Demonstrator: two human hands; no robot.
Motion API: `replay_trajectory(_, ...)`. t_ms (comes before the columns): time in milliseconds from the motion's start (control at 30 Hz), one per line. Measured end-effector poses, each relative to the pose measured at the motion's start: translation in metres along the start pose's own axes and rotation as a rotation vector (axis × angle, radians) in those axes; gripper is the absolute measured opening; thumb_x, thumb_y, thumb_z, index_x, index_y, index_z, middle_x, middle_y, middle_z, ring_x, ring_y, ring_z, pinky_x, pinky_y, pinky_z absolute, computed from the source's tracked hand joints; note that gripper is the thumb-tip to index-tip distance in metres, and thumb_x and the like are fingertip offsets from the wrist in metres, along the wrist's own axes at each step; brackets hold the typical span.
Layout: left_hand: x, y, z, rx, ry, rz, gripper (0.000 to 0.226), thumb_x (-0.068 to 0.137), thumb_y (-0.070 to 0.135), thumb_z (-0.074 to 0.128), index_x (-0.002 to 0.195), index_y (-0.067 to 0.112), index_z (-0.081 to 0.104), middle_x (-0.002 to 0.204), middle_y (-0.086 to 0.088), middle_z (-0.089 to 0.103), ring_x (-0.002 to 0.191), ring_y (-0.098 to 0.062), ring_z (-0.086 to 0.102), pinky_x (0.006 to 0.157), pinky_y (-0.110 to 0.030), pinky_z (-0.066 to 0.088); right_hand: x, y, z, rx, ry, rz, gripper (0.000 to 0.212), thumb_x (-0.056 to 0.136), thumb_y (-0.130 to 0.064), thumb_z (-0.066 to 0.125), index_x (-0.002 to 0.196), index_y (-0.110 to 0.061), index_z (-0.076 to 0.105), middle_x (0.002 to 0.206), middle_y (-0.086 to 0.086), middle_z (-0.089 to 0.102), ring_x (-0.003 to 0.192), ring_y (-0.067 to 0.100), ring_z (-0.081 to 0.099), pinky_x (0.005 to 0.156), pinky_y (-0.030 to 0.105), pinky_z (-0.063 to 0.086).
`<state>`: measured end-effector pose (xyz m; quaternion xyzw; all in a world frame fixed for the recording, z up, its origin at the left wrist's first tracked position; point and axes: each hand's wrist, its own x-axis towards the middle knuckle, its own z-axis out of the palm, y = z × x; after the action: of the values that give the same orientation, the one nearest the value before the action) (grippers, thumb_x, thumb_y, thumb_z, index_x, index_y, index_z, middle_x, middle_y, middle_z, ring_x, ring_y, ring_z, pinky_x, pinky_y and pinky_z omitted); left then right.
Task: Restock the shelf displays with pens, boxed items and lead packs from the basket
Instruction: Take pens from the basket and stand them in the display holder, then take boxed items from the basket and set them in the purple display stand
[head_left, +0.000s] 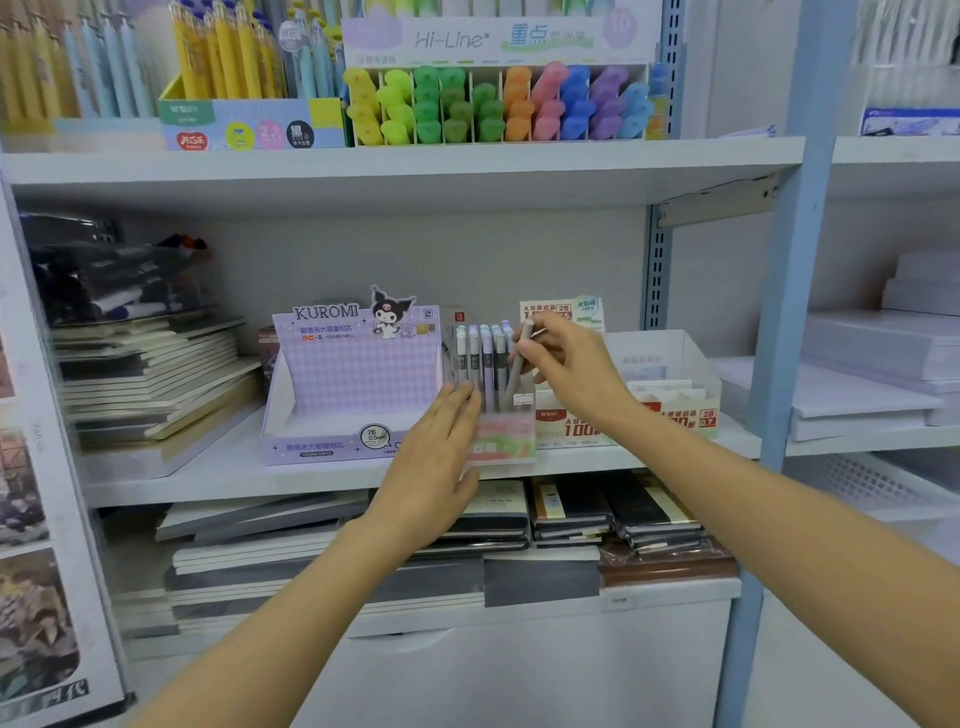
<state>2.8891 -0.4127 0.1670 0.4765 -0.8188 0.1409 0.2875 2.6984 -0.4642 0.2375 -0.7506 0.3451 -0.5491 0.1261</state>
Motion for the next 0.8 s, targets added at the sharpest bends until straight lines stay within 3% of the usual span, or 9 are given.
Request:
replay_trajectory(167, 0.0, -0.001, 0.004, -0.014, 0.006, 0.0, 0.078, 0.097, 0.024, 0.053, 0.156, 0.015, 0.002, 0.164, 0.001, -0.002, 0.15, -0.013, -0.011, 0.119, -0.024, -0.002, 0.007, 0.002, -0.003, -0.046, -0.07, -0.015, 0.007, 0.098, -0.011, 0.053, 0.1, -0.012, 0.059, 0.093, 0.006, 0.072, 0.086, 0.013, 0.07, 0.068, 0.024, 0.057)
replay_trajectory(267, 0.0, -0.001, 0.007, 0.005, 0.012, 0.003, 0.079, 0.096, 0.024, 0.054, 0.156, 0.014, 0.003, 0.164, -0.001, -0.001, 0.15, -0.015, -0.01, 0.121, -0.027, 0.001, 0.007, 0.003, 0.003, -0.045, -0.066, -0.014, 0.02, 0.096, -0.012, 0.056, 0.117, -0.009, 0.058, 0.093, 0.007, 0.072, 0.084, 0.015, 0.07, 0.071, 0.03, 0.059)
replay_trajectory(333, 0.0, -0.001, 0.007, 0.033, 0.001, 0.005, 0.08, 0.096, 0.024, 0.054, 0.156, 0.012, 0.002, 0.164, -0.002, -0.002, 0.15, -0.016, -0.011, 0.122, -0.03, 0.003, 0.007, 0.003, 0.008, -0.086, -0.056, -0.032, 0.03, 0.095, -0.014, 0.059, 0.124, -0.017, 0.052, 0.087, 0.004, 0.071, 0.078, 0.016, 0.069, 0.074, 0.035, 0.059)
replay_trajectory(500, 0.0, -0.004, 0.008, 0.082, -0.017, 0.027, 0.084, 0.095, 0.025, 0.054, 0.156, 0.012, -0.002, 0.164, -0.003, -0.006, 0.149, -0.017, -0.014, 0.12, -0.028, 0.001, 0.01, 0.005, 0.02, -0.388, 0.067, -0.139, 0.023, 0.088, -0.017, 0.069, 0.11, -0.019, 0.063, 0.098, -0.003, 0.059, 0.085, 0.01, 0.057, 0.078, 0.039, 0.053)
replay_trajectory(600, 0.0, -0.007, 0.009, 0.073, -0.019, 0.029, 0.084, 0.095, 0.025, 0.055, 0.156, 0.014, -0.002, 0.164, -0.001, -0.008, 0.149, -0.015, -0.014, 0.12, -0.027, 0.002, 0.009, 0.007, 0.024, -0.43, 0.051, -0.096, 0.027, 0.088, -0.018, 0.069, 0.115, -0.016, 0.065, 0.107, 0.002, 0.05, 0.09, 0.014, 0.052, 0.081, 0.04, 0.051)
replay_trajectory(733, -0.009, -0.004, 0.01, -0.027, 0.0, 0.022, 0.083, 0.094, 0.024, 0.056, 0.156, 0.016, 0.001, 0.163, 0.001, -0.014, 0.149, -0.012, -0.015, 0.122, -0.032, 0.007, -0.01, 0.005, 0.022, -0.364, 0.059, -0.11, 0.043, 0.092, -0.017, 0.063, 0.134, -0.018, 0.055, 0.114, 0.001, 0.047, 0.096, 0.01, 0.048, 0.085, 0.028, 0.048)
replay_trajectory(800, -0.026, -0.001, 0.018, -0.094, 0.081, -0.005, 0.078, 0.093, 0.018, 0.059, 0.156, 0.014, 0.012, 0.163, -0.006, -0.003, 0.15, -0.017, 0.0, 0.119, -0.029, 0.011, -0.032, 0.003, 0.025, -0.281, 0.089, -0.178, 0.04, 0.092, -0.011, 0.061, 0.131, -0.015, 0.055, 0.114, 0.003, 0.049, 0.093, 0.009, 0.051, 0.078, 0.019, 0.046)
